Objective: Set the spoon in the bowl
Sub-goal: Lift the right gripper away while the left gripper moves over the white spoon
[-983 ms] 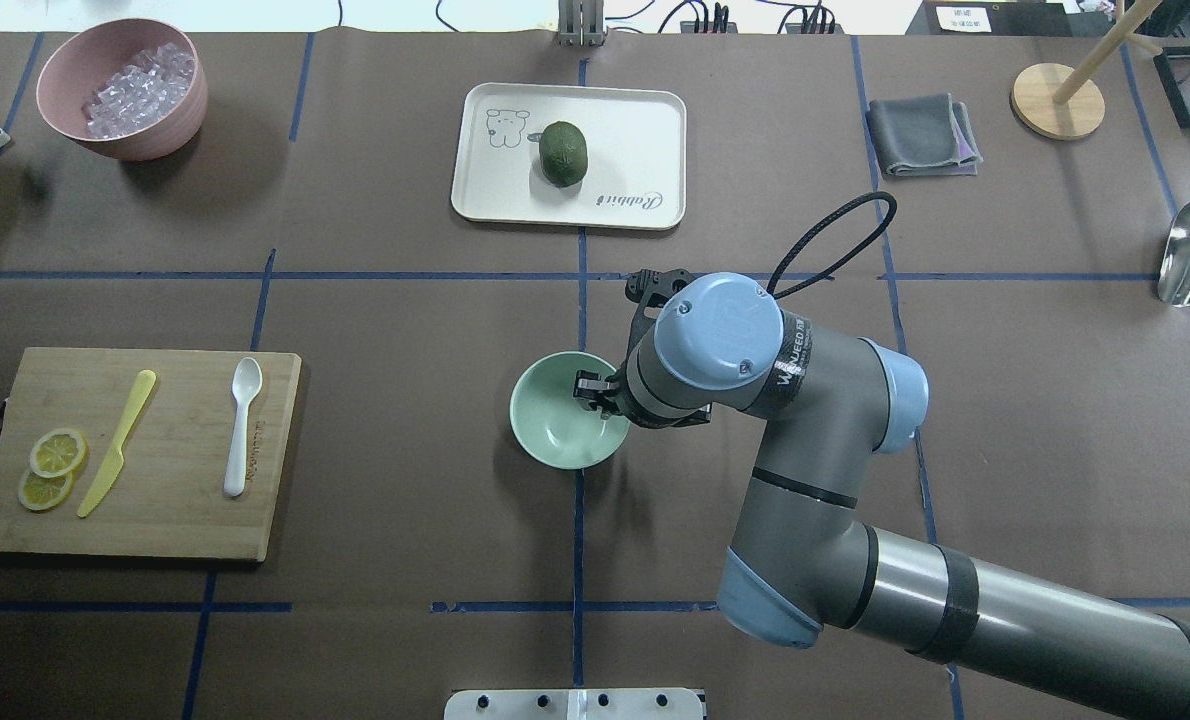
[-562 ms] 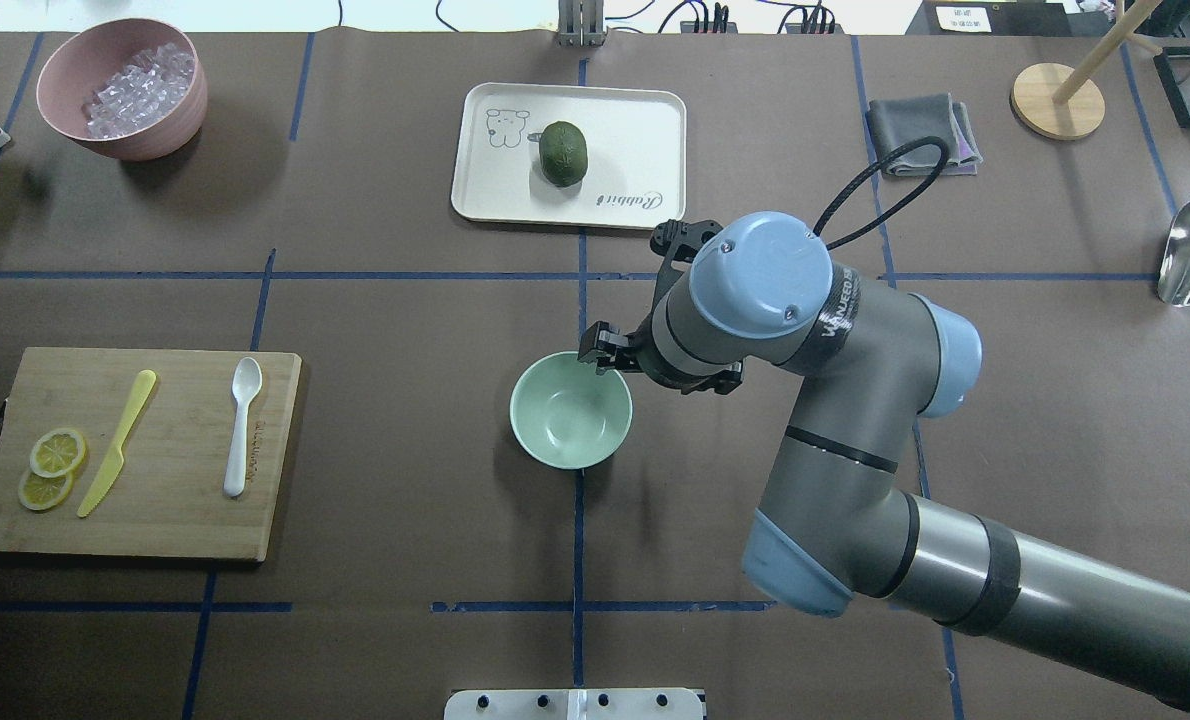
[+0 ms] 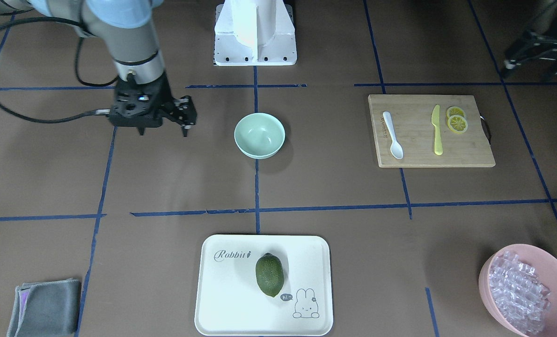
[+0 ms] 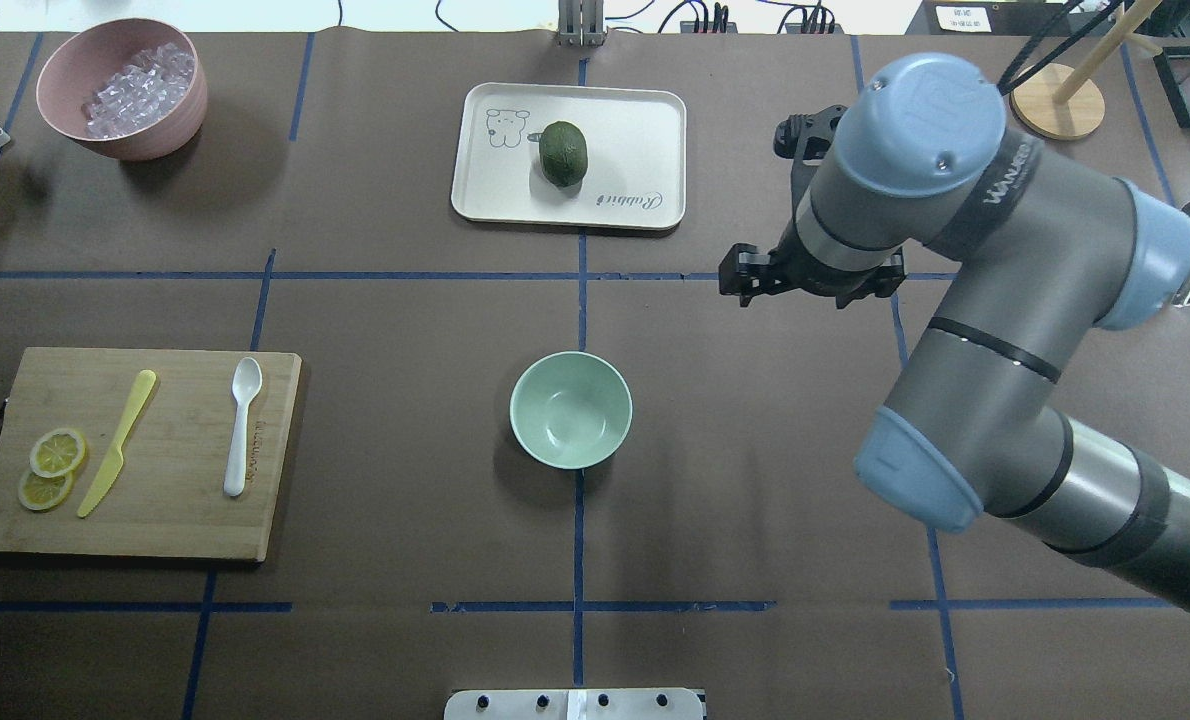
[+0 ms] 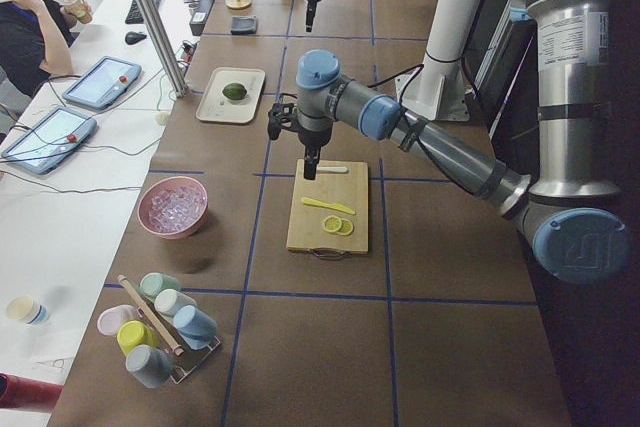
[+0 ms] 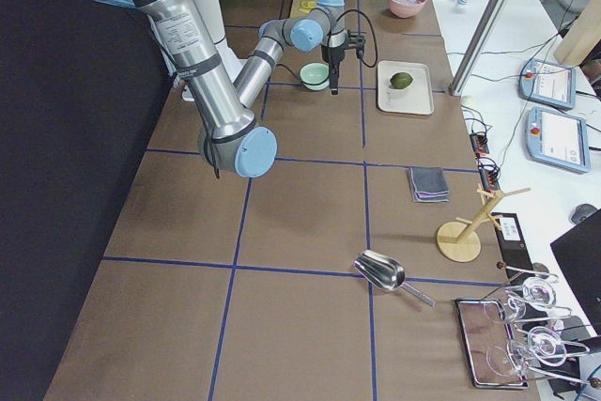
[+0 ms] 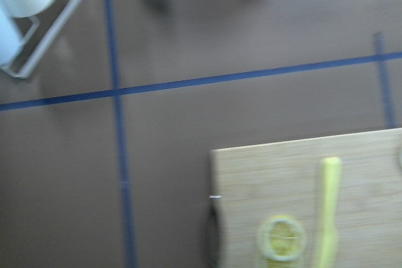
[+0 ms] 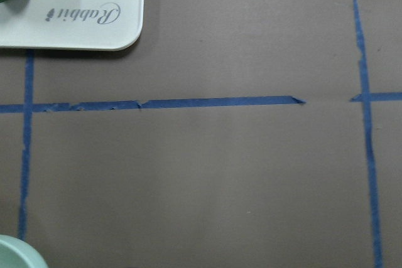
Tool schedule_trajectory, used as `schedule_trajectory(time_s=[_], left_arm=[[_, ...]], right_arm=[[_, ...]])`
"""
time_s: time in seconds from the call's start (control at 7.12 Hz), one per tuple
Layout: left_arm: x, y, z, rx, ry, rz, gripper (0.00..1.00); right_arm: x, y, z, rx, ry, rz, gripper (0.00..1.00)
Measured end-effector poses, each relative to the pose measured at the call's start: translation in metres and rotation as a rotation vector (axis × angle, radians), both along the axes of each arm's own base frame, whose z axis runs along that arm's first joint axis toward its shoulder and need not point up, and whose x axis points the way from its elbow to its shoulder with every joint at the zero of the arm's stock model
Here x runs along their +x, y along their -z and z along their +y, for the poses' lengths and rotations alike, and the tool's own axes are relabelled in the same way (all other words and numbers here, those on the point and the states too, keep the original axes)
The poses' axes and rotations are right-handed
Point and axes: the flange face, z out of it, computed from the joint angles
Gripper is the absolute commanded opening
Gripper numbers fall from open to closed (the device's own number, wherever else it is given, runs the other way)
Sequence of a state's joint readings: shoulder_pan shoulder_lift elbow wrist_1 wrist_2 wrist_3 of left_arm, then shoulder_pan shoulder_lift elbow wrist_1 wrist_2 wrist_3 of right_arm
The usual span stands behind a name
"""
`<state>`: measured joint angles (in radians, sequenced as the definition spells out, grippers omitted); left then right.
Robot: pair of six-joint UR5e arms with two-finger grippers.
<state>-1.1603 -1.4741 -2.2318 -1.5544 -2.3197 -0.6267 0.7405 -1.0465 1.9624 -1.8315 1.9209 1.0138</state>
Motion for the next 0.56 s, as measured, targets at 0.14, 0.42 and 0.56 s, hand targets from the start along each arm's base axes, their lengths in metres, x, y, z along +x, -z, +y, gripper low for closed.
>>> schedule_trajectory(time_s=[0.14,0.42,0.56], left_arm=[[0.05,0.014,0.01,-0.017,0.026,-0.017,1.0],[0.13,0.01,0.018,-0.013,0.079,-0.046,1.0],[0.165,0.0,0.019,-0.009,0.104,-0.044,1.0]], right_arm=[[0.037,-0.018,-0.016,0.02,0.047,0.012,1.0],[0.114,-0.061,-0.044,0.057,0.134,0.019,1.0],[0.149,-0.082,-0.053,0.074,0.167,0.02,1.0]])
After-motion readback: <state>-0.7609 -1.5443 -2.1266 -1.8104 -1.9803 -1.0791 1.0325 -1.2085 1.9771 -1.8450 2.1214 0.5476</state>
